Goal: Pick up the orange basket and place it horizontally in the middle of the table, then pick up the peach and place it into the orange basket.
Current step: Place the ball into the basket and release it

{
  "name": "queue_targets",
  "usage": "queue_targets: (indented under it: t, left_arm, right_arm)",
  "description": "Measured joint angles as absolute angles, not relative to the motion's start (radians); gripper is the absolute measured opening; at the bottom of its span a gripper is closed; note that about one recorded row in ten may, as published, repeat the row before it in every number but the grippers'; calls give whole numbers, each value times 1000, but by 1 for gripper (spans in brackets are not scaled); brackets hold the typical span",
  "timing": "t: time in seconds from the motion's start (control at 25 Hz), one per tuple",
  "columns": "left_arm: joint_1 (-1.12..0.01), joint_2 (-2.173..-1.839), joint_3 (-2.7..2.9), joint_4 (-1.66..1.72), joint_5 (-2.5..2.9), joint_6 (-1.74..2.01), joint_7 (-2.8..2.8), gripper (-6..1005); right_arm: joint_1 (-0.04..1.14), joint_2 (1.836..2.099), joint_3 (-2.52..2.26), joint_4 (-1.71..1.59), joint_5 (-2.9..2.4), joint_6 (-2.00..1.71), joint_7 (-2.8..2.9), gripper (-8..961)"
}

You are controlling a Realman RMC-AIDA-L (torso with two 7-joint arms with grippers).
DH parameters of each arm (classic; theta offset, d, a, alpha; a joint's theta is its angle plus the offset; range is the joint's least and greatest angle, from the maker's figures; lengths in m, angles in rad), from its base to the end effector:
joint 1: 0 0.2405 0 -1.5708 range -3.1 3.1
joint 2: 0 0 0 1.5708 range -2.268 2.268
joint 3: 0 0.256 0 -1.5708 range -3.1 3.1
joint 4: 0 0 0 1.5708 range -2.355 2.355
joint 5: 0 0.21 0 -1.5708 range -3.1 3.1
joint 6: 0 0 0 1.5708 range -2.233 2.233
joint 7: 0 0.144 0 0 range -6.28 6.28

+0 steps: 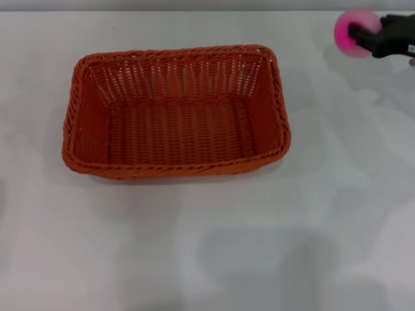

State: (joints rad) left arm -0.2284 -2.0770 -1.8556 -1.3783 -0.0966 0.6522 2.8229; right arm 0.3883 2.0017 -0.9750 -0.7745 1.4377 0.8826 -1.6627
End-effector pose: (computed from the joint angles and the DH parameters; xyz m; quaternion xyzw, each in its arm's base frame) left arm -0.3138 0.3727 0.1120 -0.5651 -0.5515 -0.1050 0.6045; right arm 0.3272 0.3798 0.0585 -0.8461 0.2953 0.1469 0.4187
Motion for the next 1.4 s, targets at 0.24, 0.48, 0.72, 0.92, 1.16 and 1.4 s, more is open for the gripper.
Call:
queue_targets:
  t: [0.24,0.48,0.72,0.92,1.16,1.4]
  left_arm:
    - [-227,-2077,-1856,-1372,-97,640,2822,863]
    - [-234,-2075,-1858,-1362,-97,634,2820,863]
    - [-237,-2075,-1861,-1362,-97,630,2820,863]
    - [-241,-2075,-1868,-1353,-97,618,2821,863]
    - [-249,-2075,-1868,-1340,-97,609,2820,864]
    - [-250,-2075,-1868,-1333,-97,605,2819,864]
  right_arm:
    - [334,2002,-972,-898,1522,1048,-1650,368]
    - [336,2002,-977,-924,1557,1185,-1654,369]
    - [347,2006,-1037,-939,1607,1253,-1665,369]
    - [375,2008,-1121,-928,1623,1242,-1677,370]
    - [413,2009,-1217,-906,1645,1256,-1681,371]
    - [450,2012,-1342,-868,1688,1244,-1695,371]
